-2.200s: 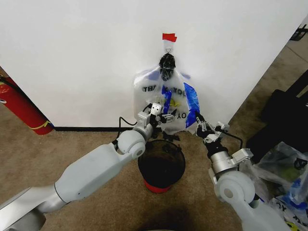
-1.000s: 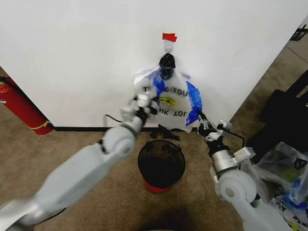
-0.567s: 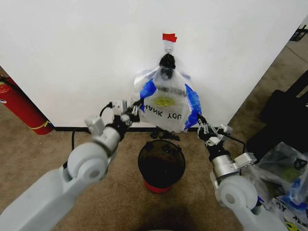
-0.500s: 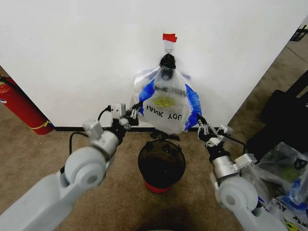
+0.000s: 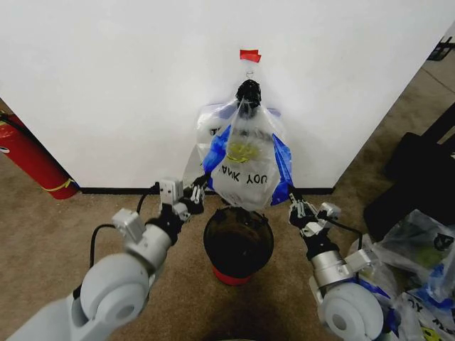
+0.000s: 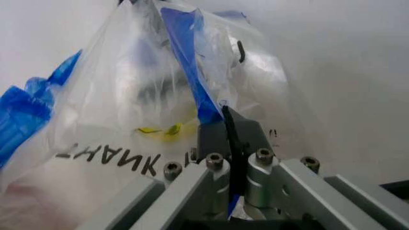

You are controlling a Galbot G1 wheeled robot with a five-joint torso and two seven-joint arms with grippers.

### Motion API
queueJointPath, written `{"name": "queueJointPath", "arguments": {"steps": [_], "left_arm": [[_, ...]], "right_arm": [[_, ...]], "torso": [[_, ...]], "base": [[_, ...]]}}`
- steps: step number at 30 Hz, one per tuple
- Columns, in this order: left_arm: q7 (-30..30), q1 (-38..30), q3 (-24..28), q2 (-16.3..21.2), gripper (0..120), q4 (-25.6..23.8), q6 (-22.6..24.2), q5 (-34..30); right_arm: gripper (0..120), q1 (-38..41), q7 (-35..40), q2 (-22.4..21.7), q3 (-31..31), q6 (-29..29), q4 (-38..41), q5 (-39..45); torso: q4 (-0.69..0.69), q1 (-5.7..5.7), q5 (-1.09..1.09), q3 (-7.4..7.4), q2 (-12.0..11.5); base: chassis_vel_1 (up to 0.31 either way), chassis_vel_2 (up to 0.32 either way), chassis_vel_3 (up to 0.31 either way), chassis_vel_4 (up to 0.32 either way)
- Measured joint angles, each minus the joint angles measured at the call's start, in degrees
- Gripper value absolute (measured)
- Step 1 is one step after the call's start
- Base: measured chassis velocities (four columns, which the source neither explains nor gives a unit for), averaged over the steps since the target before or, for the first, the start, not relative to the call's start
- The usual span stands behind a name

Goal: Pick up the garbage bag from the wall and place it over the trash bin.

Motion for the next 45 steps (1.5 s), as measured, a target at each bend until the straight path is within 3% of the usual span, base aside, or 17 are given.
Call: {"name": "queueJointPath", "arguments": {"steps": [6,16,22,34,38,45], "left_arm": [[0.6,5.0,-2.8,0.2,0,-2.0,-0.6,2.0],[0.5,6.6,-7.8,0.9,0,-3.9,-1.4,2.3],[0.1,7.3,-12.6,2.7,0,-3.9,-0.9,-0.7],[0.4,9.6,-23.5,8.0,0,-3.8,-0.5,-4.4],[0.1,9.6,-24.9,8.8,0,-3.7,-0.1,-6.5],[-0.3,7.1,-28.1,12.2,0,-3.7,1.1,-14.8]], "right_arm": [[0,-2.6,-0.4,-0.3,0.3,1.0,1.4,-1.7],[0,-3.4,-0.2,-1.9,4.4,0.5,8.6,-0.2],[0,-3.2,0.1,-4.2,7.1,-1.6,14.9,3.1],[0,-1.8,-0.1,-7.7,9.3,-5.4,15.4,10.0],[0,-1.2,0.8,-9.0,10.6,-7.3,15.3,13.0],[0,-0.1,3.1,-13.9,14.8,-10.0,15.2,19.8]], "torso": [[-0.01,0.0,0.0,0.0,0.0],[-0.01,0.01,0.0,0.0,0.0],[-0.02,0.01,-0.01,0.0,0.0],[-0.02,0.01,0.01,0.0,0.0],[0.0,0.01,0.0,0.01,0.0],[-0.01,0.01,0.03,0.01,0.0]], "base": [[0.0,0.0,0.0,0.0],[0.0,0.0,0.0,0.0],[0.0,0.0,0.0,0.0],[0.0,0.0,0.0,0.0],[0.0,0.0,0.0,0.0],[0.0,0.0,0.0,0.0]]}}
